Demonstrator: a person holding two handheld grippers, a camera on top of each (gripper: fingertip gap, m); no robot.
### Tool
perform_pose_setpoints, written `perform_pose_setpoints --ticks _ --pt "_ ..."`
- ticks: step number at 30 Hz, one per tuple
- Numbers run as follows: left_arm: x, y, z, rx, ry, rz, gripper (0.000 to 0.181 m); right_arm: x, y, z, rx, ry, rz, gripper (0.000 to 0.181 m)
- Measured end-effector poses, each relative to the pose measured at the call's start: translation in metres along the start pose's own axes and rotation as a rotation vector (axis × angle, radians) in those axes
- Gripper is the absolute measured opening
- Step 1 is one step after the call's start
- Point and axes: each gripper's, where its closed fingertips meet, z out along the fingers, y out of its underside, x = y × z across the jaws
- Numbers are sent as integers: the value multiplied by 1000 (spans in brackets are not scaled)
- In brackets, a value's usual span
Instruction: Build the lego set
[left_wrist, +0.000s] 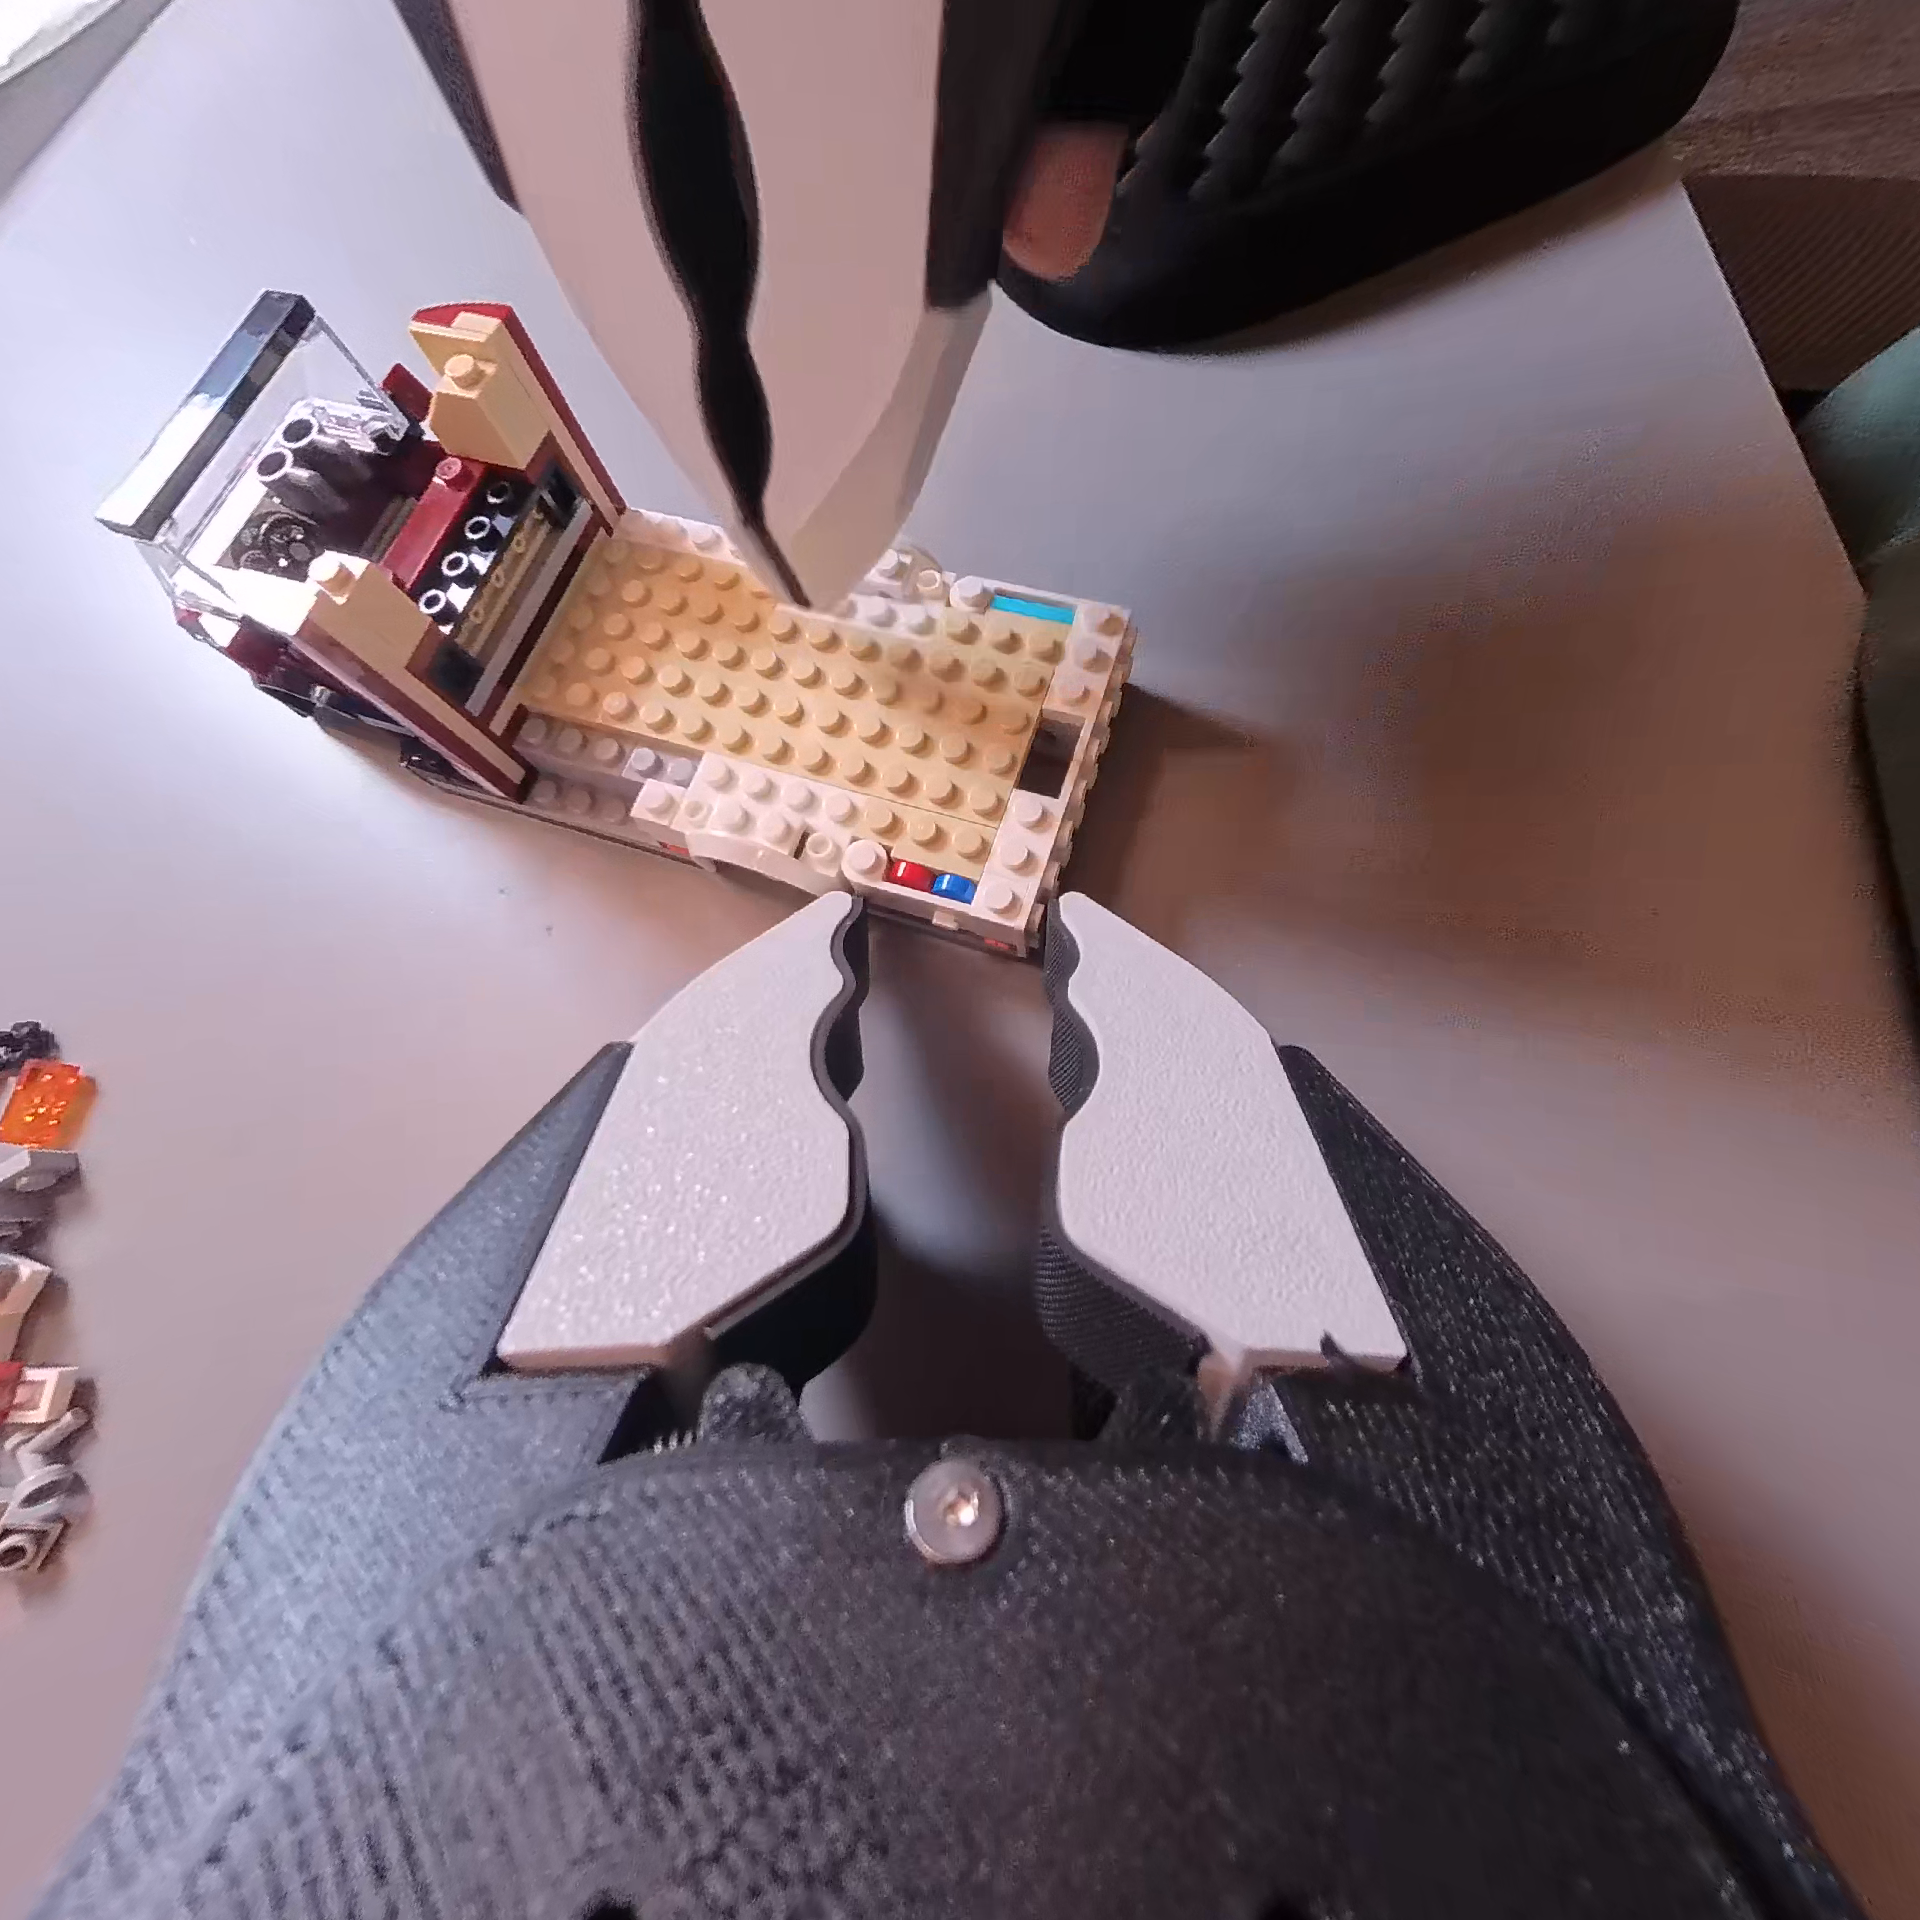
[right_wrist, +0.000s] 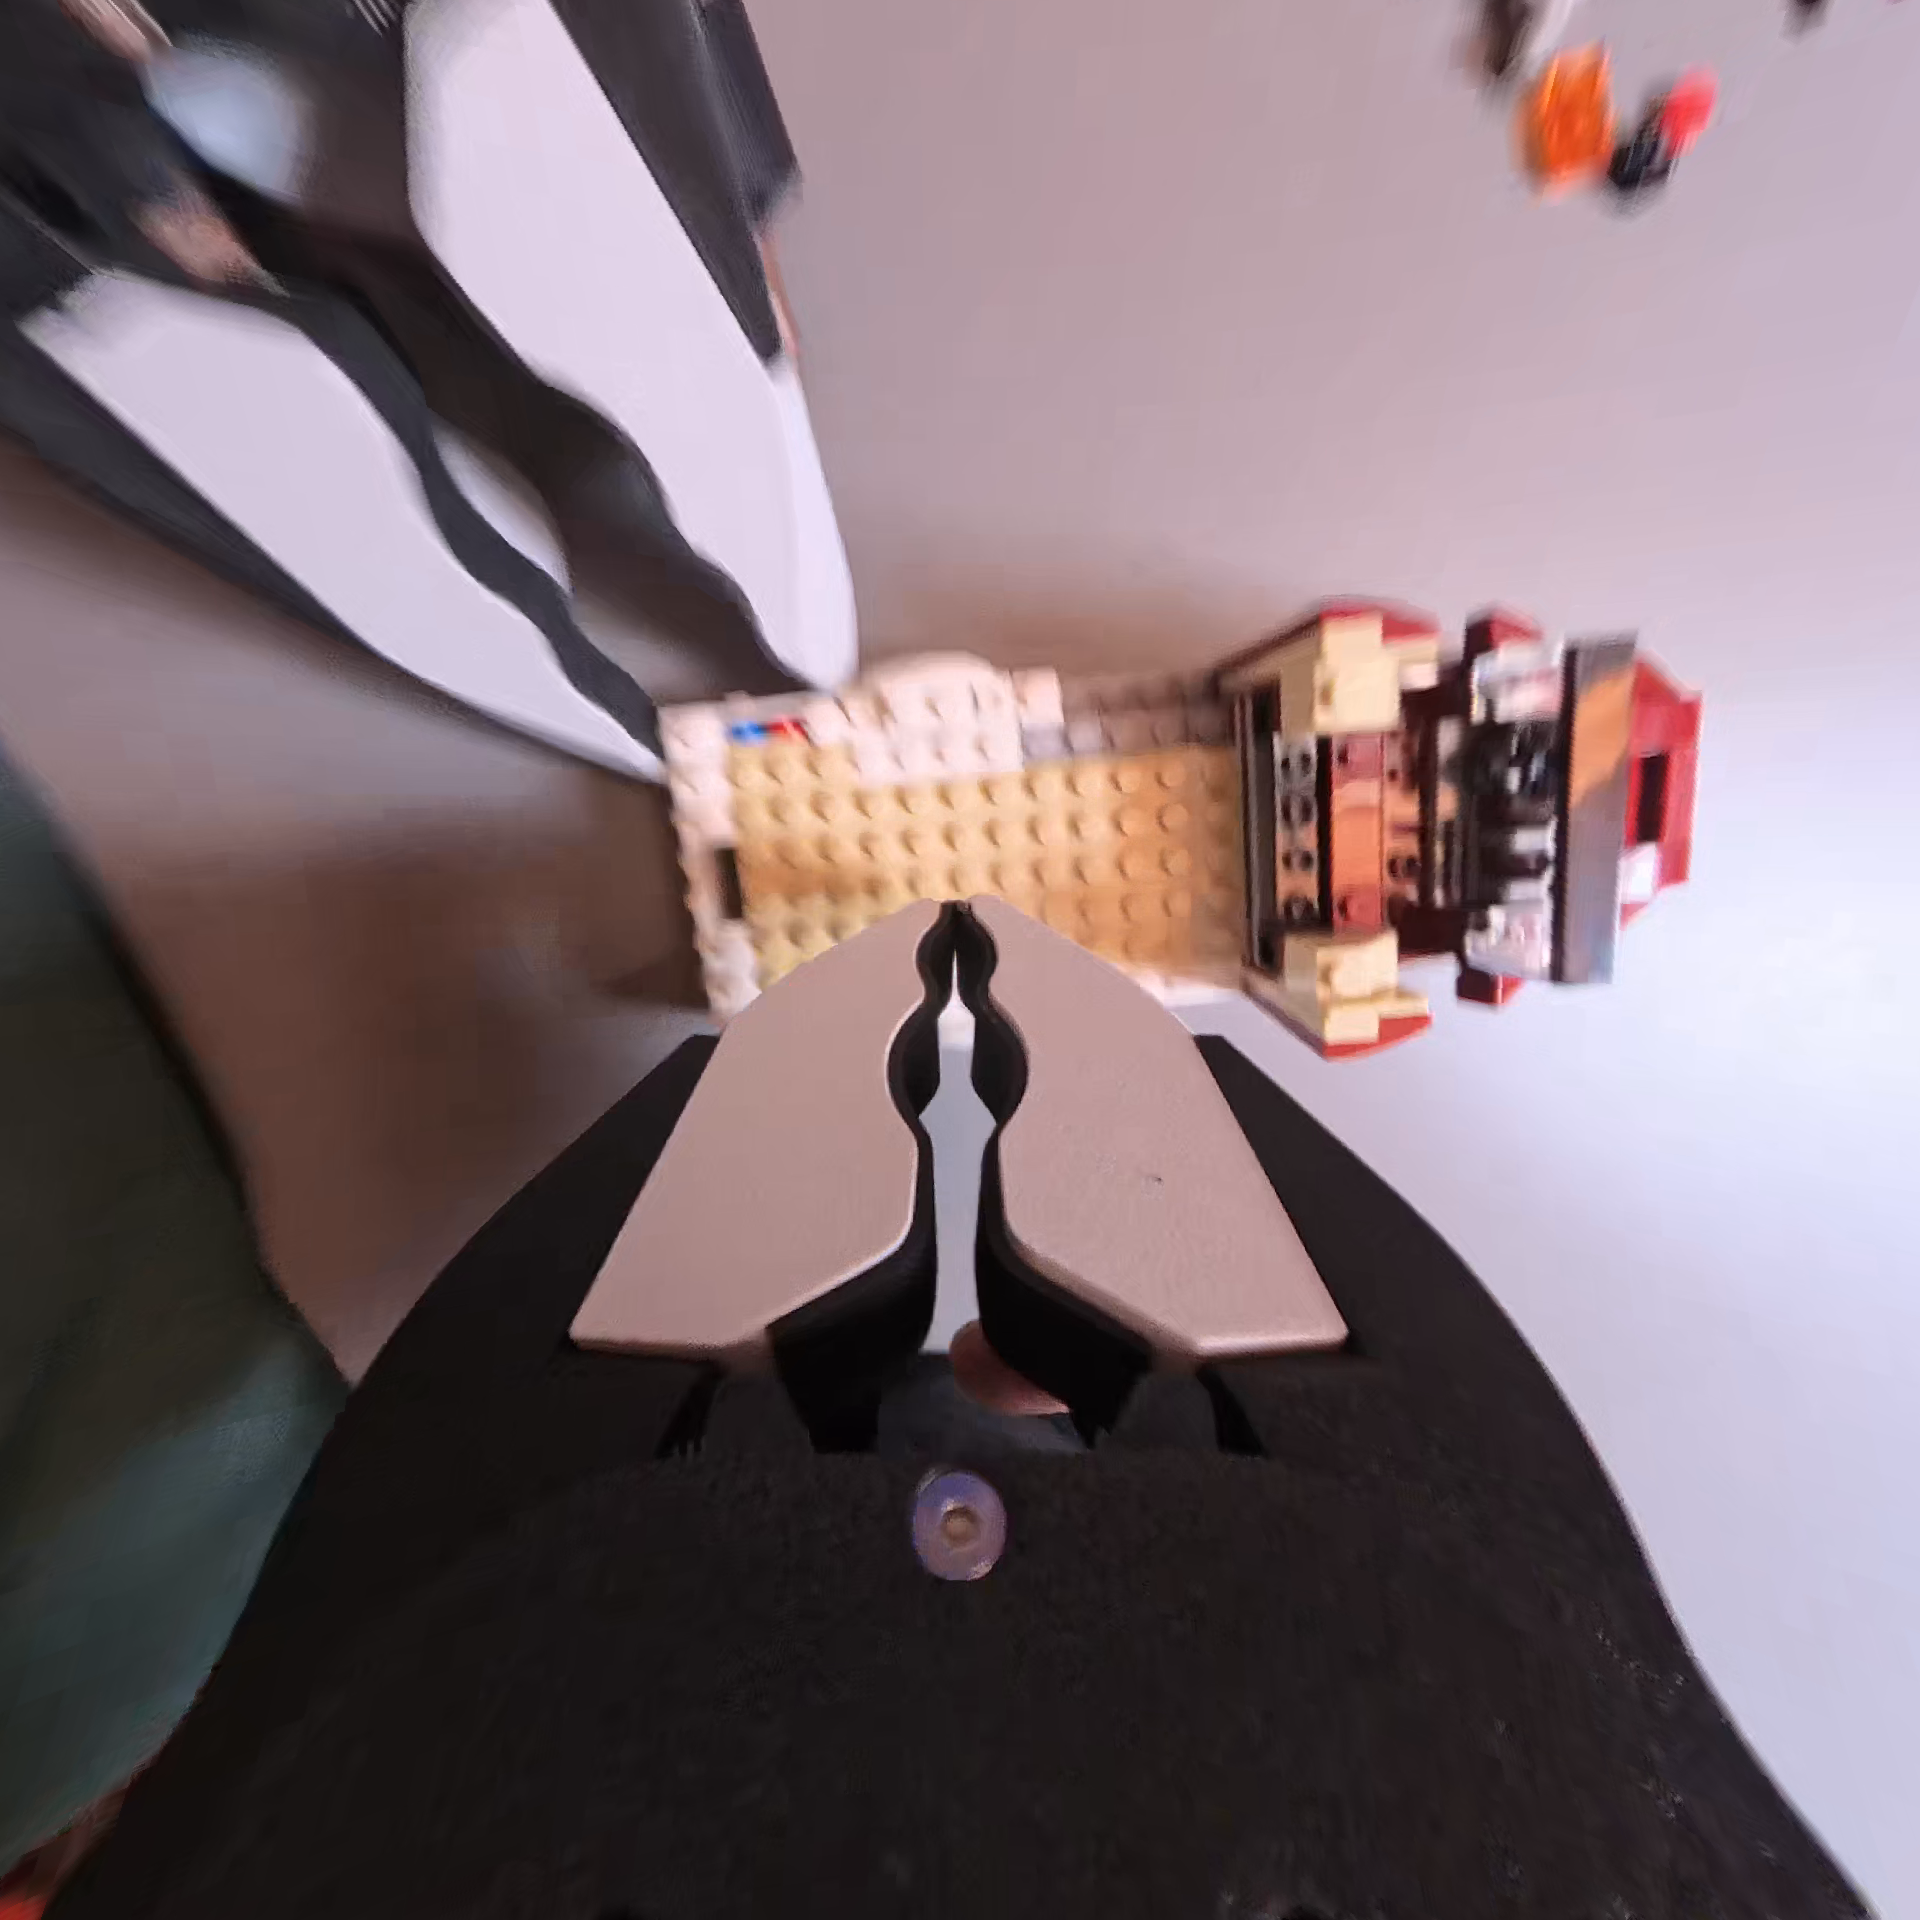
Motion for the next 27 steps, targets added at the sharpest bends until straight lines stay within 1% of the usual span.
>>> perform_pose_setpoints --ticks 1,2,4,8,13,19,23,27 --pt "0 0 0 -1 -2 1 32 -6 -12 -5 60 -36 13 0" --pt "0 0 0 -3 -4 2 32 -9 -20 -7 90 -49 9 0" --pt "0 0 1 -5 -8 6 32 -7 -24 -1 80 -27 -22 0" --pt "0 -1 1 -5 -10 7 32 -1 -28 10 99 -54 15 0" --pt "0 -1 1 -2 -6 1 32 1 -25 18 55 -47 -16 0" --pt "0 -1 1 -1 -1 -8 32 -1 -23 19 18 -38 -45 1" --pt "0 -1 2 -1 3 -12 32 -1 -21 19 1 -54 -32 1" --pt "0 -1 2 -1 4 -13 32 -1 -21 19 -17 -30 -68 1"
